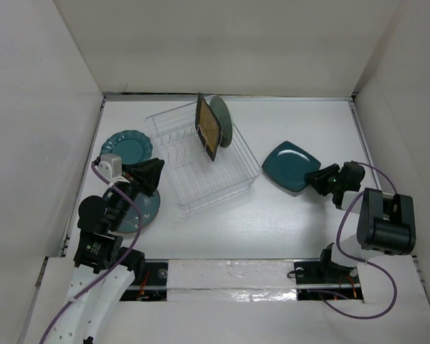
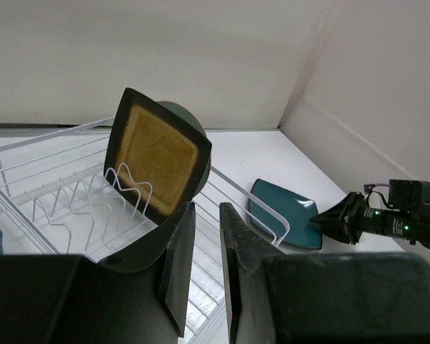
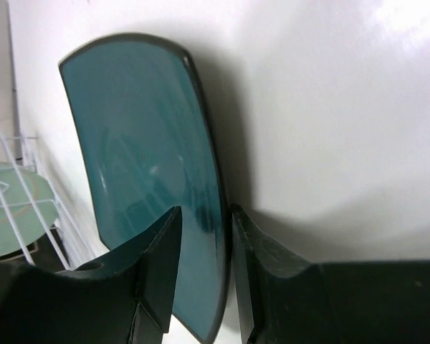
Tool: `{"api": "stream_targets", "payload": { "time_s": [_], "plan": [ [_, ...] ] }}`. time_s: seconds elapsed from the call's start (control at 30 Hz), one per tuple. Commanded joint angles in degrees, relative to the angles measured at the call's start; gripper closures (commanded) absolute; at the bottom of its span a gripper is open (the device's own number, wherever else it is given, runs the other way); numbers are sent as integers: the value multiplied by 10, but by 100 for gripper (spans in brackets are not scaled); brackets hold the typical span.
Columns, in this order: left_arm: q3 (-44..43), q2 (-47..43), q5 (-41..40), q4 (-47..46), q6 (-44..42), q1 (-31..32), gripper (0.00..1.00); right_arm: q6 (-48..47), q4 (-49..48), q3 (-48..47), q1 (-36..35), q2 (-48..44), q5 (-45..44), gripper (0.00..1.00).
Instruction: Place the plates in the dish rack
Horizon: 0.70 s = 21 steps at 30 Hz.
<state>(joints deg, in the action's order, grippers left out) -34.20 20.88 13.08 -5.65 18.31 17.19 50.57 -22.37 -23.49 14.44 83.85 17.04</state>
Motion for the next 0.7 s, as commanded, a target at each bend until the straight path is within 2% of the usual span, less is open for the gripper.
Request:
{"api": "stream_targets", "payload": {
  "time_s": [0.0, 0.2, 0.23, 0.27, 0.4, 0.5, 0.67],
  "plan": [
    [-10, 0, -3, -23, -6, 2, 82, -35, 2, -24, 16, 47, 56, 61],
    [-13, 7, -7, -21, -7, 2, 82, -39, -10, -46, 22, 82, 66, 70],
    [-14, 9, -6, -21, -9, 2, 82, -40, -12, -48, 22, 86, 66, 74],
    [-15, 11, -6, -21, -9, 2, 82, -46, -10, -55, 22, 97, 67, 85],
    [-15, 13, -5, -20, -10, 2, 83, -47, -25, -60, 28, 115, 81, 99],
    [-15, 8, -7, -16, -11, 2, 84, -25, -55, -42, 33, 106, 73, 100],
    [-13, 11, -7, -16, -11, 2, 88, 58, -242, 42, 27, 63, 99, 100]
  ]
}}
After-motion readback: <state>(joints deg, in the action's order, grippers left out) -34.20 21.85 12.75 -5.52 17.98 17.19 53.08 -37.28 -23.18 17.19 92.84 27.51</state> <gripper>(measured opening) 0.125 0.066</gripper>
